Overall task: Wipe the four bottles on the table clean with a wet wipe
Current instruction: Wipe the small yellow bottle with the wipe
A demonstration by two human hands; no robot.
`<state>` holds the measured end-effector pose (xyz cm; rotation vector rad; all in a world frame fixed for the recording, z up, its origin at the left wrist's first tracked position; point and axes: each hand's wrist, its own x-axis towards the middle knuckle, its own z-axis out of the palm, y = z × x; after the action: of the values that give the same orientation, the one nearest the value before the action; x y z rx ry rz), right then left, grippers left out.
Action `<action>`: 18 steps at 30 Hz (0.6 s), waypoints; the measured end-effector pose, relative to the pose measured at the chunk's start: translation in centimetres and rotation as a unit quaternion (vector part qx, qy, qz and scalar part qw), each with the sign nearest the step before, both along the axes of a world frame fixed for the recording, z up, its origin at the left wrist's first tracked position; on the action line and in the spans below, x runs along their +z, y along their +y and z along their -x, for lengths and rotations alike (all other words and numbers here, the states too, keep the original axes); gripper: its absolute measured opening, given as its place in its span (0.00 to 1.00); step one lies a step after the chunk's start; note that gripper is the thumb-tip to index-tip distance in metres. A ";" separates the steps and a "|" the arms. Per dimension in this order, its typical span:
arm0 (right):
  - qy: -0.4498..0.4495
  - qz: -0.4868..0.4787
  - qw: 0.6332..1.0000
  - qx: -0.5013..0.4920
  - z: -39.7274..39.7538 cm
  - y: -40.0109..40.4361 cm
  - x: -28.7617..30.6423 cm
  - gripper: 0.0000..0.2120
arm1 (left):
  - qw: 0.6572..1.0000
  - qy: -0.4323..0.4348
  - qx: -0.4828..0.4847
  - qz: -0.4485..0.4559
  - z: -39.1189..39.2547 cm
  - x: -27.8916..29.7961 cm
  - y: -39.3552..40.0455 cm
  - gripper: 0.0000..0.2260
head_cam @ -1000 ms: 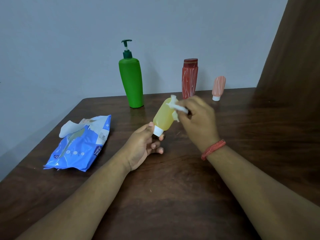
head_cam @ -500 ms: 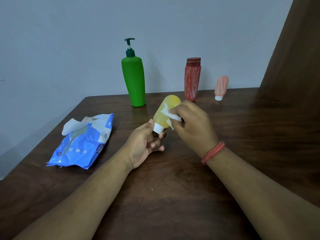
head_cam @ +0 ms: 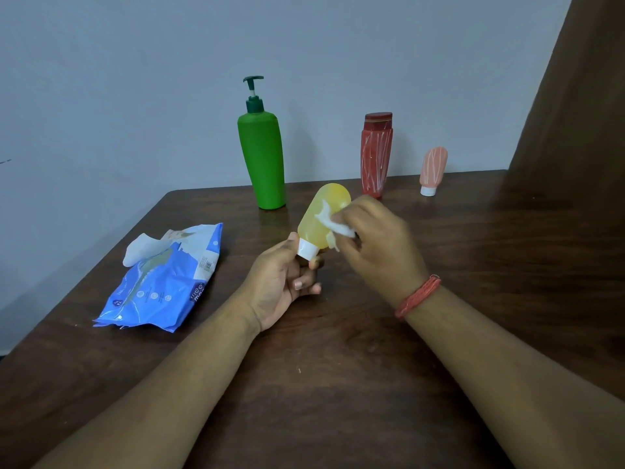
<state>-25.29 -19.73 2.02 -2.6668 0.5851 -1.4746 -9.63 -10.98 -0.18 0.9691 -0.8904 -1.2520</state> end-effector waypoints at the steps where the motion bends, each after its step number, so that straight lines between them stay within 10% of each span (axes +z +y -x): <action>1: 0.019 0.009 1.000 0.013 -0.1 0.3 -0.1 0.07 | 1.000 0.000 -0.001 0.003 0.0 0.0 0.0 0.19; 11: 0.043 0.019 0.999 0.023 0.1 -0.2 -0.5 0.07 | 1.000 0.014 -0.007 -0.002 -0.1 0.0 0.0 0.19; 18: -0.098 -0.067 0.992 -0.044 1.1 -1.8 0.5 0.05 | 0.999 -0.005 -0.050 -0.007 0.1 0.5 0.4 0.20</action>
<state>-26.38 -21.56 2.47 -2.3905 0.7644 -1.6317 -9.77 -10.60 0.30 0.9526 -0.9492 -1.3415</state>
